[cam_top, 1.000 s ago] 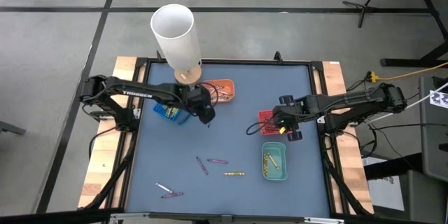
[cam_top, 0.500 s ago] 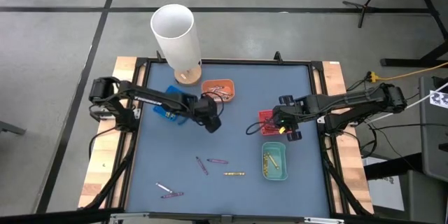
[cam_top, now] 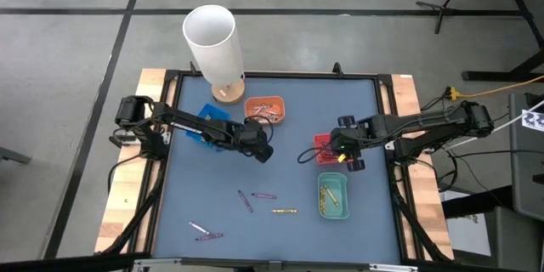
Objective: Sort crayons
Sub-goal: Put the violet crayon into the red bin
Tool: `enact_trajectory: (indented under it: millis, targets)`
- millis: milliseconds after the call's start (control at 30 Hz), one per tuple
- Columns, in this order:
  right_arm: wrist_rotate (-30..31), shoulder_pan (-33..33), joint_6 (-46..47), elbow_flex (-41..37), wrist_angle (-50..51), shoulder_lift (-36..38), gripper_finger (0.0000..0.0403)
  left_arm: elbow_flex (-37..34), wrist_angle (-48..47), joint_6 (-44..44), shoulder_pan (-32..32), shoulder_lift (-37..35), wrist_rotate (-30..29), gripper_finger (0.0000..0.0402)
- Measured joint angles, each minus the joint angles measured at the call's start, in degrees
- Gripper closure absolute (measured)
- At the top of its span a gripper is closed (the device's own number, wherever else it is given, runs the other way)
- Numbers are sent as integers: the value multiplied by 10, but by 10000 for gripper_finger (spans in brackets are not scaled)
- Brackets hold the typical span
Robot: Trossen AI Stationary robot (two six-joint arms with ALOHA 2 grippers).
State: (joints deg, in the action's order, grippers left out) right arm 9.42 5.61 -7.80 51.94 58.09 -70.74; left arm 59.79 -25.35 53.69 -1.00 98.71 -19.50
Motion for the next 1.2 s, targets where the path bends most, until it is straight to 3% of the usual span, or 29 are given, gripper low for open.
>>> enact_trajectory:
  millis: [533,1200]
  targets:
    - [0,0,0,0,-12,0,251,0,21,34,-22,67,-40,356]
    - [0,0,0,0,-12,0,251,0,0,43,-22,60,-52,356]
